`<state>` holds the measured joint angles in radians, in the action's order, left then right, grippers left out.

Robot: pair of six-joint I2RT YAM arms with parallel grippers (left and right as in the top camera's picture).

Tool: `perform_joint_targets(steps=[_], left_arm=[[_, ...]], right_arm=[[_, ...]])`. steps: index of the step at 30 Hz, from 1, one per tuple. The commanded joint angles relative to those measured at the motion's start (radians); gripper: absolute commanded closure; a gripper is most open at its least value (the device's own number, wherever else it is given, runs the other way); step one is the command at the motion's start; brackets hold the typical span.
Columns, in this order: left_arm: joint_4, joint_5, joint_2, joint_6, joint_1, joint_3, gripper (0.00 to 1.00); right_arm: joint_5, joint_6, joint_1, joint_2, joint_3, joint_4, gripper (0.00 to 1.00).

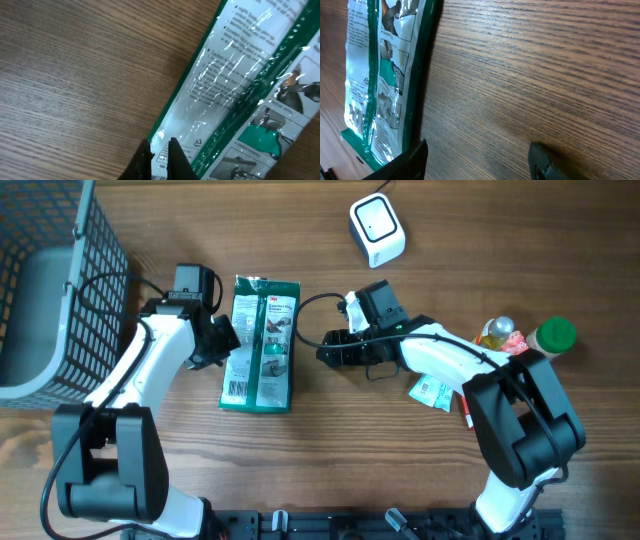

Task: Scan the item barcode
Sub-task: 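Lower the left gripper onto the glove packet's left edge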

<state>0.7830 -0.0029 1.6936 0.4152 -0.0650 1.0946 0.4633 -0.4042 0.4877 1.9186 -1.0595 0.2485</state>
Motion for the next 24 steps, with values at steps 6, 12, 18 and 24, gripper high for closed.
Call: perform_joint_targets(steps=[6,12,18,24], left_arm=[[-0.129,-0.010,0.012,0.003,0.002,-0.111,0.96],[-0.274,0.037,0.013,0.045,-0.001,-0.222,0.96],[-0.337,0.066,0.013,0.045,-0.055,-0.259,0.96],[-0.361,0.065,0.014,0.045,-0.145,-0.259,0.94]], right_arm=[[-0.068,-0.015,0.000,0.031,0.041,0.017,0.34],[-0.068,-0.014,0.000,0.031,0.041,0.017,0.34],[-0.068,-0.018,0.000,0.031,0.041,0.018,0.34],[-0.066,-0.043,0.000,0.031,0.041,0.035,0.34]])
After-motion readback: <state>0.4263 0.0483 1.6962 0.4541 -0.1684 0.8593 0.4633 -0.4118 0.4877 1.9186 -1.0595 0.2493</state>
